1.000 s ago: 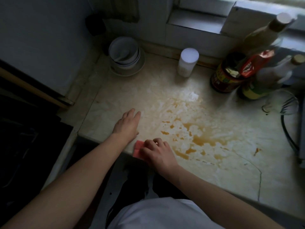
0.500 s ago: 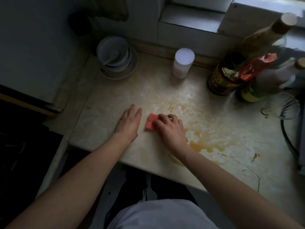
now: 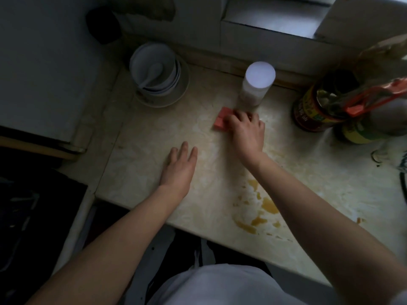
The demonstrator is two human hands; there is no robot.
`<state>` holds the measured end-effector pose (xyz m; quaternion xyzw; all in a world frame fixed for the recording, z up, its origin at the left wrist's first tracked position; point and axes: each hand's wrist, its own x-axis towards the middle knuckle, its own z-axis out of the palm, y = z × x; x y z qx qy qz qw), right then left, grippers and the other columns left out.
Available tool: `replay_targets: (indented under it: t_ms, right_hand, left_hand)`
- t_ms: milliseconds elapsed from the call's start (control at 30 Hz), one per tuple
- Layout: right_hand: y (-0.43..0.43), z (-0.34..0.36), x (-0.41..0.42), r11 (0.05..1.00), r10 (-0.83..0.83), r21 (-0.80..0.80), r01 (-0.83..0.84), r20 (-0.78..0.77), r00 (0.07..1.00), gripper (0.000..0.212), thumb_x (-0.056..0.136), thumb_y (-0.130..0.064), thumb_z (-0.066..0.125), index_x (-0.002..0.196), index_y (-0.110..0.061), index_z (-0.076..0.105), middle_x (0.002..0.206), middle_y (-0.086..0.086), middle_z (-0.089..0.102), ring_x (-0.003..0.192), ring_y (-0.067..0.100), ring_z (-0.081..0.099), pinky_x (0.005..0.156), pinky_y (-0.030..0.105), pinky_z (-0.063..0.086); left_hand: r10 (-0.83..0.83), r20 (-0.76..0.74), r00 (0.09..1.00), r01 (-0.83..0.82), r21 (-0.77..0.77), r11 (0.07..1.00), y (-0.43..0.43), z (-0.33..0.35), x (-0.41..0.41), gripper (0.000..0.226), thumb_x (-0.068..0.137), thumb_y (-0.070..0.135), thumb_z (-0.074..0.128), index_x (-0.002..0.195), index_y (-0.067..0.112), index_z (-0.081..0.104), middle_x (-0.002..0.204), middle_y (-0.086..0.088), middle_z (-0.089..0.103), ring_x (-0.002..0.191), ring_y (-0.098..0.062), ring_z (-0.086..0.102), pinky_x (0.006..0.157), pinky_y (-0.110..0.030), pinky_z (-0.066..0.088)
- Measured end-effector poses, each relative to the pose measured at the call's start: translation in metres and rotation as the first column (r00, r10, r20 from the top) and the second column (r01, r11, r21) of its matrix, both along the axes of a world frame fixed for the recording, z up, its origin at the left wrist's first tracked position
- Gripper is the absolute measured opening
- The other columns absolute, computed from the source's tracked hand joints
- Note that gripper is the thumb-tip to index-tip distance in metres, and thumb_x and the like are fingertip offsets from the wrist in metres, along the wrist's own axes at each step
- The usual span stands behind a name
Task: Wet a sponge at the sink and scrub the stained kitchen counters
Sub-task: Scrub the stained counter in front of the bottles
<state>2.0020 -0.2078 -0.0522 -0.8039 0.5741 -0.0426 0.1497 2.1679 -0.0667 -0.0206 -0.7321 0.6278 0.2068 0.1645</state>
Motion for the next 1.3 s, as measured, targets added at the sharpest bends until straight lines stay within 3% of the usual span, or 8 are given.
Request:
replay_targets:
  t_ms: [233,433,500,633,767,900,1067,1300]
  right_hand:
    - [0.025,0.002,-0.008,0.999,0.027,0.038,-0.028,0.023,0.999,0.032,0.099,-0.03,0.053,0.13,-0.031,0.063,0.144,0.002,0.052,0.125,0.038,0.042,0.097,0.044,0.037]
    - [0.103,0.002,-0.02,0.992,0.094,0.078,-0.096,0.028,0.995,0.031,0.099,-0.036,0.052,0.129,-0.034,0.061,0.143,0.0,0.052,0.123,0.036,0.043,0.093,0.043,0.038]
    - [0.134,0.003,-0.026,0.992,0.106,0.074,-0.106,0.008,0.994,0.031,0.099,-0.036,0.053,0.129,-0.035,0.061,0.142,-0.001,0.053,0.122,0.036,0.044,0.091,0.043,0.04]
    - [0.192,0.003,-0.035,0.987,0.156,0.046,-0.155,-0.006,0.988,0.029,0.095,-0.037,0.055,0.124,-0.036,0.061,0.137,-0.003,0.055,0.118,0.035,0.047,0.088,0.042,0.041]
    - [0.24,0.002,-0.043,0.984,0.173,0.049,-0.173,-0.002,0.985,0.028,0.093,-0.04,0.063,0.12,-0.036,0.062,0.135,-0.004,0.057,0.116,0.034,0.049,0.087,0.043,0.045]
    - [0.276,0.002,-0.055,0.98,0.195,0.043,-0.194,-0.029,0.98,0.029,0.093,-0.043,0.063,0.121,-0.036,0.061,0.135,-0.004,0.056,0.115,0.034,0.05,0.084,0.041,0.043]
    - [0.29,0.004,-0.067,0.971,0.229,0.079,-0.226,-0.034,0.973,0.033,0.093,-0.04,0.061,0.125,-0.034,0.058,0.139,0.0,0.052,0.12,0.035,0.047,0.092,0.046,0.045]
    - [0.261,0.001,-0.083,0.98,0.196,0.029,-0.195,-0.067,0.978,0.037,0.089,-0.037,0.065,0.125,-0.035,0.058,0.14,-0.001,0.052,0.122,0.035,0.046,0.09,0.044,0.043]
  left_hand:
    - [-0.013,0.022,1.0,0.013,0.004,1.0,0.001,0.003,-0.001,0.102,0.081,0.002,0.069,0.156,0.023,0.004,0.163,-0.008,-0.003,0.146,-0.041,0.009,0.11,-0.042,0.035]
    - [-0.015,-0.009,1.0,0.015,-0.023,1.0,0.005,0.002,0.006,0.106,0.078,0.011,0.077,0.157,0.022,0.007,0.164,-0.008,0.001,0.147,-0.036,0.012,0.114,-0.038,0.03]
    - [0.004,-0.053,0.999,-0.008,-0.063,0.998,0.019,0.002,0.007,0.101,0.081,0.012,0.075,0.156,0.019,0.008,0.163,-0.011,0.004,0.148,-0.033,0.01,0.118,-0.036,0.022]
    - [-0.029,-0.077,0.997,0.014,-0.19,0.982,0.057,-0.002,0.003,0.082,0.088,0.02,0.068,0.155,0.016,0.019,0.161,-0.013,0.014,0.146,-0.031,0.018,0.117,-0.035,0.025]
    - [-0.035,-0.08,0.996,0.023,-0.146,0.989,0.089,-0.001,-0.008,0.09,0.085,0.036,0.071,0.154,0.016,0.017,0.162,-0.012,0.013,0.146,-0.031,0.017,0.118,-0.037,0.024]
    - [-0.045,-0.087,0.995,0.034,-0.132,0.991,0.105,0.004,-0.021,0.089,0.086,0.036,0.071,0.154,0.017,0.017,0.162,-0.011,0.011,0.147,-0.031,0.016,0.115,-0.038,0.027]
    - [-0.036,-0.1,0.994,0.024,-0.123,0.992,0.11,0.01,-0.037,0.089,0.086,0.034,0.07,0.154,0.017,0.016,0.162,-0.01,0.011,0.147,-0.03,0.015,0.114,-0.039,0.029]
    - [-0.003,-0.076,0.997,-0.005,-0.112,0.994,0.088,0.01,-0.055,0.09,0.085,0.031,0.072,0.154,0.017,0.016,0.161,-0.011,0.013,0.146,-0.031,0.017,0.114,-0.039,0.03]
